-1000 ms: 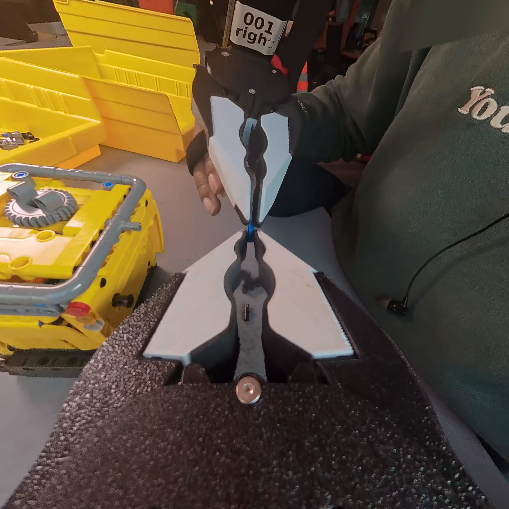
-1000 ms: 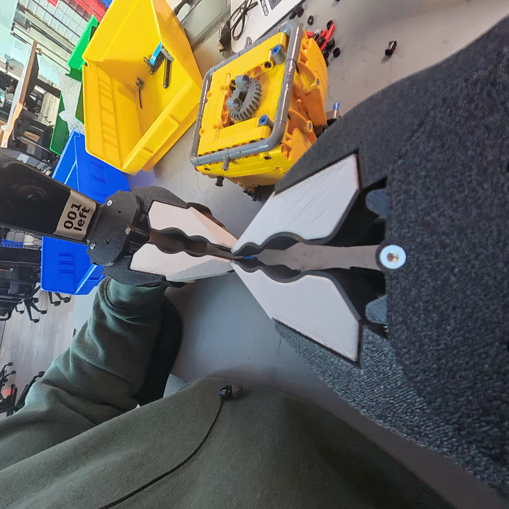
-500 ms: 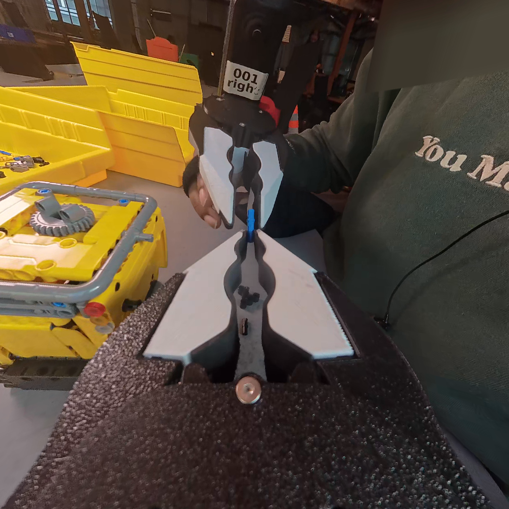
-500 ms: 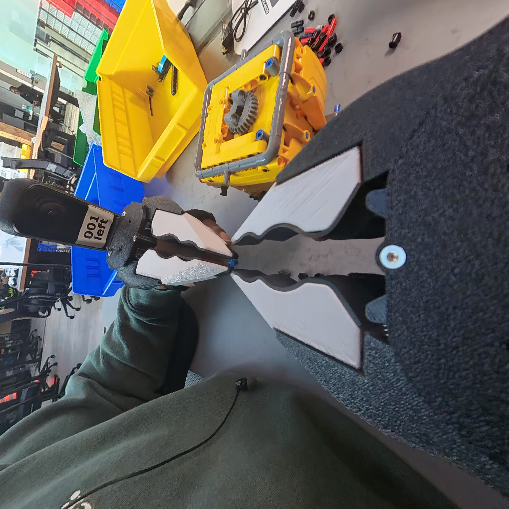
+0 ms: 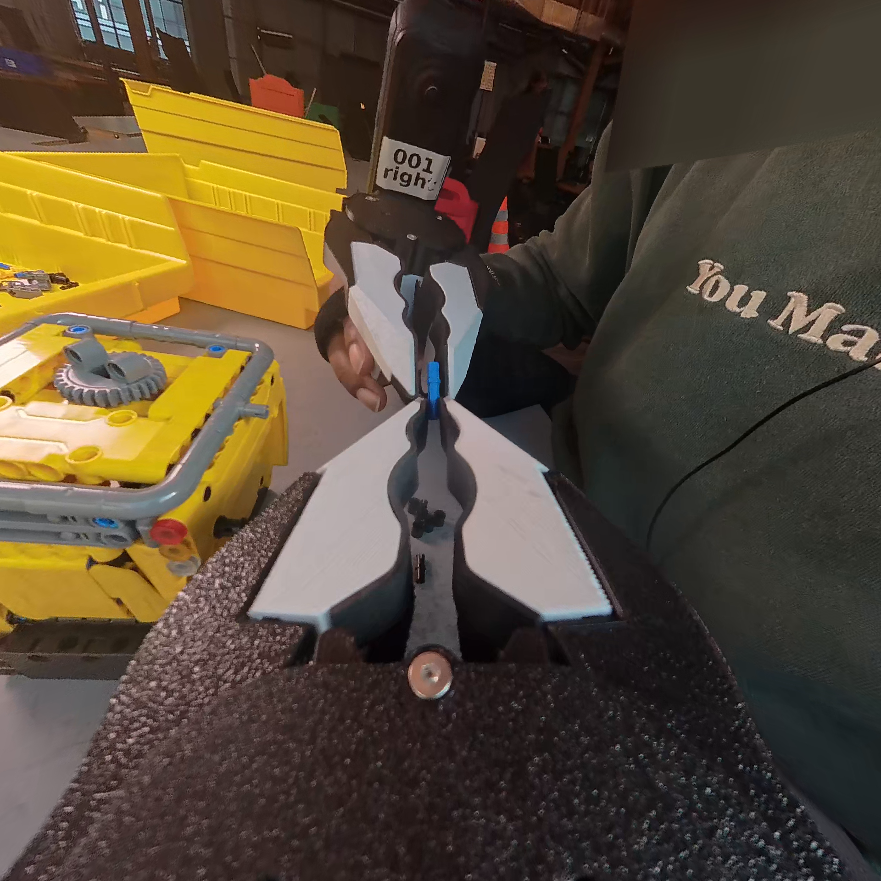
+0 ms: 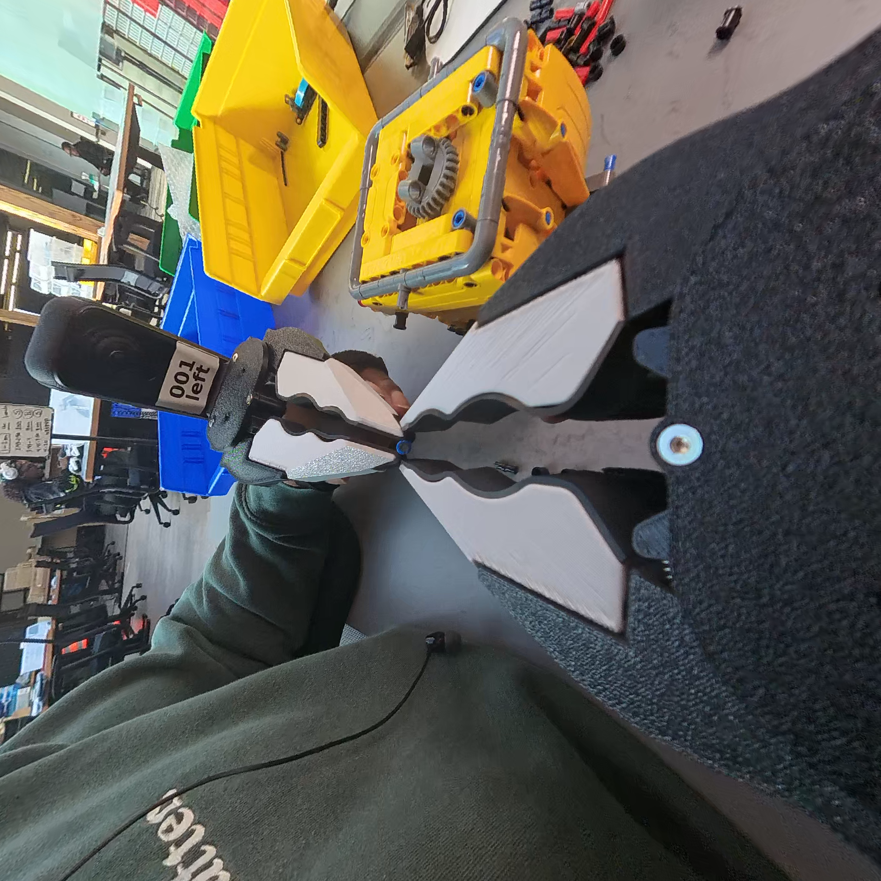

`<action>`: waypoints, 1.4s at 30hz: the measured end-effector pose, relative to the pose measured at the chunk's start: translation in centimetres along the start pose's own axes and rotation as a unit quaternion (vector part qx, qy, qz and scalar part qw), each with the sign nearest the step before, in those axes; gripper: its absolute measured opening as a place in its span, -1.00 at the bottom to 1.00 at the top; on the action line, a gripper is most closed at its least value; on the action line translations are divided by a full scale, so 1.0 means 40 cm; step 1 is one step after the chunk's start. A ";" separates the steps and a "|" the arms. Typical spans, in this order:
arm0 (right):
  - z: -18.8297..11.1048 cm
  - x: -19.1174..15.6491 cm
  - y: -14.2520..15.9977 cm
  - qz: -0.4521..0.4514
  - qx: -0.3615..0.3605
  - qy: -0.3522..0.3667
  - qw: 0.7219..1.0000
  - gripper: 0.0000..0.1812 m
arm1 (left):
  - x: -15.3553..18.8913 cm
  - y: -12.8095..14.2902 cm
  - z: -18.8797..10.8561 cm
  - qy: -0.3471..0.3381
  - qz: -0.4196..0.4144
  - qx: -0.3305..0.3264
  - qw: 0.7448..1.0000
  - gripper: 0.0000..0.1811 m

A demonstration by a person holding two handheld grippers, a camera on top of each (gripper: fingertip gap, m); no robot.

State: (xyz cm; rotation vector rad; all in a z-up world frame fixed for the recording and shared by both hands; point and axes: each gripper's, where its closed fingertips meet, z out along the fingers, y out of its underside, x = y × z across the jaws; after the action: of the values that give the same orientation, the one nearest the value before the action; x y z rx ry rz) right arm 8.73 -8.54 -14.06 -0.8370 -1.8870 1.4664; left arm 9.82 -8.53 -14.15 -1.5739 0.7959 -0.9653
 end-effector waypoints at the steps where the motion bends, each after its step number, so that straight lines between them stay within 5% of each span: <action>1: -0.001 0.001 -0.002 0.000 0.004 0.000 1.000 -0.91 | 0.001 -0.002 0.000 0.002 -0.002 0.002 1.000 -0.96; 42: -0.013 0.015 0.003 0.003 0.023 0.007 1.000 -0.97 | -0.023 0.021 -0.001 -0.030 0.001 -0.030 0.999 -0.89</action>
State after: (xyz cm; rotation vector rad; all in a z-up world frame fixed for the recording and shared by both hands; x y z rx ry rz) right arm 8.77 -7.73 -14.01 -0.8299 -1.8348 1.4999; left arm 9.36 -7.91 -15.14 -1.6458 0.7915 -0.8954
